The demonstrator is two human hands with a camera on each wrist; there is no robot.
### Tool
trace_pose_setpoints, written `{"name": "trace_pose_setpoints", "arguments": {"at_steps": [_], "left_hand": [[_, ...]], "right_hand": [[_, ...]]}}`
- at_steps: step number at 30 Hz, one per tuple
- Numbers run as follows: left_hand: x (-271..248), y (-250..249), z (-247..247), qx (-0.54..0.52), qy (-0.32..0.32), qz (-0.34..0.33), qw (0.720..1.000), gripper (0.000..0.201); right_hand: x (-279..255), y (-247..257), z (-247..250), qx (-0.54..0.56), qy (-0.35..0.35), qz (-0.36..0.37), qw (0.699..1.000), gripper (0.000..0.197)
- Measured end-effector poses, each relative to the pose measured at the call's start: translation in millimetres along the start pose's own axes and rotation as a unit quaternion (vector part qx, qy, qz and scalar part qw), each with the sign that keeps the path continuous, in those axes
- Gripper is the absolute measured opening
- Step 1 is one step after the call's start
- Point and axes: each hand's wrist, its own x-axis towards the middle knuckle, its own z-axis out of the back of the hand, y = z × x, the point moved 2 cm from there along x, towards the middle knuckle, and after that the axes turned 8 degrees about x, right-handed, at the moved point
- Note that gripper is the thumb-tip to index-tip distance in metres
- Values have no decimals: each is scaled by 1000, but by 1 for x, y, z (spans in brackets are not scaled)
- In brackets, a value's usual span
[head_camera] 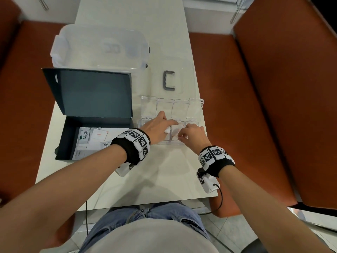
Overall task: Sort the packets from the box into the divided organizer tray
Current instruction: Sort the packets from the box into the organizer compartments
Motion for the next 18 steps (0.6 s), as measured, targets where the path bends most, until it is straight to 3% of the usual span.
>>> {"name": "trace_pose_setpoints", "arguments": {"at_steps": [18], "left_hand": [[-13,6,4,-35,-9,0,999,57]], "right_hand": [[2,5,-3,-70,-1,31,997,21]]}}
